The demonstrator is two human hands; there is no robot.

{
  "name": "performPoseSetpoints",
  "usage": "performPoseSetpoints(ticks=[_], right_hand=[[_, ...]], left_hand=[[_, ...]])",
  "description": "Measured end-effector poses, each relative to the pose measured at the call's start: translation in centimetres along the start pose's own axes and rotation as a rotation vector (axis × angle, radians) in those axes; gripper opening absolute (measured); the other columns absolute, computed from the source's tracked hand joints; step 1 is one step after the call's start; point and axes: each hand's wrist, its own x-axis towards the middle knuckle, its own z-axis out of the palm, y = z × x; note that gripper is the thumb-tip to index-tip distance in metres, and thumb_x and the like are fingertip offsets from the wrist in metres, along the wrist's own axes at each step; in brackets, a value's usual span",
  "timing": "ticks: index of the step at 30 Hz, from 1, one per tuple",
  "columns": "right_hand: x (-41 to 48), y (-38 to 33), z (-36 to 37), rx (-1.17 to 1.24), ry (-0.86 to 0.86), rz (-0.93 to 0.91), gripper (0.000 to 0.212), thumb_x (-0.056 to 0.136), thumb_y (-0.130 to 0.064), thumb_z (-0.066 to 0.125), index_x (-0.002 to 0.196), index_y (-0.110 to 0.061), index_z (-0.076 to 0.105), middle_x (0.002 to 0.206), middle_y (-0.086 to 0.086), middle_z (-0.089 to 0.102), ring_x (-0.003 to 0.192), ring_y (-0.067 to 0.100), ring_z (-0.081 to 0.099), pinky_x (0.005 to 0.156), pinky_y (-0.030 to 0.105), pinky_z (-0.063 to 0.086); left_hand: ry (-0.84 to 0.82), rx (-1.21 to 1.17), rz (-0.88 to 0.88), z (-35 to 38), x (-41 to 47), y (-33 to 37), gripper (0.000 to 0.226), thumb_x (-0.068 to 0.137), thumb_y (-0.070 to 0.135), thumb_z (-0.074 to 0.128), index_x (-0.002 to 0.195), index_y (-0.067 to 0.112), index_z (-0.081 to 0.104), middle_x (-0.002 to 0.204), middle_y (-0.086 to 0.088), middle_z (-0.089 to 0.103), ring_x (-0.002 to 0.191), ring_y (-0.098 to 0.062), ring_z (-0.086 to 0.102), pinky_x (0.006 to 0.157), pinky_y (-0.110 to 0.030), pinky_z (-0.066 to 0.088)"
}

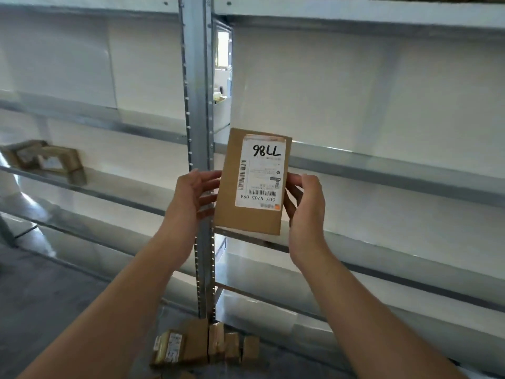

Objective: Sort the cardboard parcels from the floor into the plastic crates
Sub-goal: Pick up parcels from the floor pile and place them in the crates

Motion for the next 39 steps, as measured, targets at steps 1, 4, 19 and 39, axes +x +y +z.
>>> performPoseSetpoints(ticks=[1, 4, 19, 39], right_hand=[[0.0, -1.2, -0.9, 0.017, 0.016, -0.024, 0.041, 0.088, -0.049, 0.044, 0.104, -0.016, 0.061, 0.114, 0.002, 0.075, 0.101, 0.002, 0.075, 0.087, 0.024, 0.061], [-0.1, -4.6, -3.3, 0.057, 0.08, -0.092, 0.047, 0.09, -0.046, 0.046, 0.115, -0.01, 0.063, 0.118, 0.004, 0.077, 0.115, 0.012, 0.074, 0.106, 0.037, 0.06], [-5.8, -14.8, -14.0, -0.184, 0.491, -0.288, 0.031, 0.116, -0.042, 0.038, 0.111, -0.05, 0.068, 0.107, -0.024, 0.073, 0.091, -0.015, 0.071, 0.066, 0.01, 0.056], [-18.4, -16.1, -39.2, -0.302, 0.904, -0.212, 0.049, 0.104, -0.049, 0.04, 0.146, -0.037, 0.063, 0.128, -0.009, 0.075, 0.105, -0.005, 0.073, 0.074, 0.014, 0.059]], left_hand=[[-0.021, -0.006, 0.029, 1.1, -0.5, 0.9, 0.054, 0.107, 0.042, 0.025, 0.122, 0.017, 0.07, 0.114, -0.003, 0.076, 0.101, -0.022, 0.07, 0.083, -0.036, 0.049], [-0.098, -0.002, 0.103, 4.0, -1.9, 3.1, 0.051, 0.107, 0.045, 0.028, 0.127, 0.023, 0.069, 0.116, 0.001, 0.076, 0.1, -0.017, 0.072, 0.083, -0.034, 0.051], [-0.698, -0.144, 0.053, 17.0, -4.4, 6.3, 0.056, 0.094, 0.05, 0.037, 0.137, 0.024, 0.063, 0.132, 0.003, 0.07, 0.122, -0.021, 0.066, 0.112, -0.051, 0.044], [-1.055, -0.153, -0.199, 39.9, -20.1, -3.2, 0.05, 0.103, 0.046, 0.031, 0.132, 0.023, 0.065, 0.13, 0.003, 0.071, 0.122, -0.021, 0.066, 0.112, -0.054, 0.044]])
